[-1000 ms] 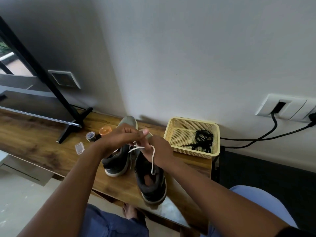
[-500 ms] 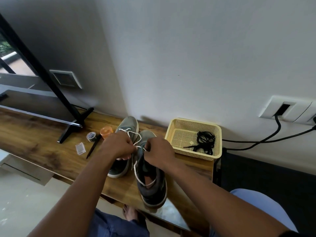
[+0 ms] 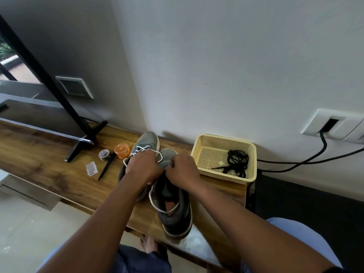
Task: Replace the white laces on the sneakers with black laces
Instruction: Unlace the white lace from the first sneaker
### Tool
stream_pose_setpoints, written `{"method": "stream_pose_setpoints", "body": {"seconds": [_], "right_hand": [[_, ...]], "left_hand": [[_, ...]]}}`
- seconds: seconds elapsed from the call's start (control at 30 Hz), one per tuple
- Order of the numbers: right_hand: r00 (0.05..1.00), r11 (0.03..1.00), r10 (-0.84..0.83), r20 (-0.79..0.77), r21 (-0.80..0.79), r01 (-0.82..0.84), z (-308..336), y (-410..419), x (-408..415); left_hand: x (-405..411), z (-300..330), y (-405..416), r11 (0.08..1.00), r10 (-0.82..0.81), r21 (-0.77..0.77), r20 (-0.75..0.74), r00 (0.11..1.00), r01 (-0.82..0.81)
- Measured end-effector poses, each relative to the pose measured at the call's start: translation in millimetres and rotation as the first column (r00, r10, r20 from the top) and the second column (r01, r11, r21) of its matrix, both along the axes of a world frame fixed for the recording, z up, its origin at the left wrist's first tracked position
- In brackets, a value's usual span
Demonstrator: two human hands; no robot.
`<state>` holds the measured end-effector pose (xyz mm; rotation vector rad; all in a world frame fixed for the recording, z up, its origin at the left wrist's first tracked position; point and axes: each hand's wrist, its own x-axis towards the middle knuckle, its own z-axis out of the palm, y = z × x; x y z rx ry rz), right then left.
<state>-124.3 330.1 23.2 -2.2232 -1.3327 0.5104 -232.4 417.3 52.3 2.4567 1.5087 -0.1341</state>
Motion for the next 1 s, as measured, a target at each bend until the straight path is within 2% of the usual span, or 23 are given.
{"method": "stream_pose_setpoints", "body": {"seconds": [0.1, 0.17, 0.3, 0.4, 0.43, 0.47, 0.5, 0.53, 0.6, 0.63, 0.7, 0.77, 0.87, 1.0], "right_hand": [[0.989, 0.994, -0.034, -0.146, 0.097, 0.048, 9.8, 1.9, 5.9], [0.940, 0.978, -0.058, -0.336, 0.171, 0.121, 15.2, 2.0, 8.6], [0.700, 0.908, 0.053, -0.712, 0.327, 0.264, 30.7, -3.5, 11.1], [0.543, 0.864, 0.114, -0.832, 0.353, 0.360, 41.2, -7.5, 16.1], [0.518, 0.863, 0.099, -0.850, 0.332, 0.380, 43.2, -8.6, 17.8], [0.539, 0.876, 0.055, -0.841, 0.300, 0.378, 44.0, -9.1, 19.4], [0.616, 0.901, 0.005, -0.788, 0.271, 0.340, 41.7, -9.3, 21.6], [0.737, 0.934, -0.040, -0.674, 0.238, 0.268, 39.1, -9.5, 23.1], [0.943, 0.978, -0.059, -0.327, 0.171, 0.121, 33.6, -11.4, 23.1], [0.987, 0.985, -0.041, -0.155, 0.162, 0.067, 31.3, -12.5, 21.4], [0.992, 0.985, 0.038, 0.119, 0.165, -0.057, 24.6, -12.9, 17.3], [0.943, 0.981, 0.119, 0.310, 0.107, -0.159, 17.9, -10.2, 10.3], [0.894, 0.982, 0.169, 0.416, 0.010, -0.190, 10.6, -7.9, -2.0], [0.875, 0.987, 0.143, 0.463, 0.000, -0.161, 3.0, -6.1, -10.8]], "left_hand": [[-0.3, -0.7, 2.1, 1.000, -0.001, -0.007, -0.019, 1.000, 0.001], [-1.0, -0.2, 2.8, 1.000, 0.008, -0.009, -0.015, 1.000, -0.008], [-1.9, 3.3, 4.0, 1.000, 0.015, 0.010, -0.049, 0.999, -0.014], [-2.6, 1.8, 4.0, 1.000, 0.026, 0.017, -0.016, 1.000, -0.026], [-3.2, 0.8, 3.5, 0.999, 0.028, 0.018, -0.002, 1.000, -0.028], [-3.5, -0.2, 3.1, 1.000, 0.027, 0.015, 0.007, 1.000, -0.027], [-4.1, -1.1, 2.9, 1.000, 0.025, 0.008, 0.011, 1.000, -0.025], [-4.5, -1.4, 3.0, 1.000, 0.025, -0.006, 0.008, 1.000, -0.025], [-5.3, -0.7, 4.4, 0.999, 0.030, -0.039, -0.010, 0.999, -0.031], [-5.8, -0.2, 5.6, 0.998, 0.032, -0.055, -0.019, 0.999, -0.033], [-5.8, 0.4, 7.8, 0.995, 0.031, -0.092, -0.028, 0.999, -0.033], [-5.4, -1.5, 10.9, 0.988, 0.042, -0.151, -0.011, 0.999, -0.044], [-5.6, -2.7, 12.8, 0.982, 0.047, -0.182, 0.002, 0.999, -0.046], [-5.4, -2.3, 10.9, 0.986, 0.036, -0.161, -0.016, 0.999, -0.038]]}}
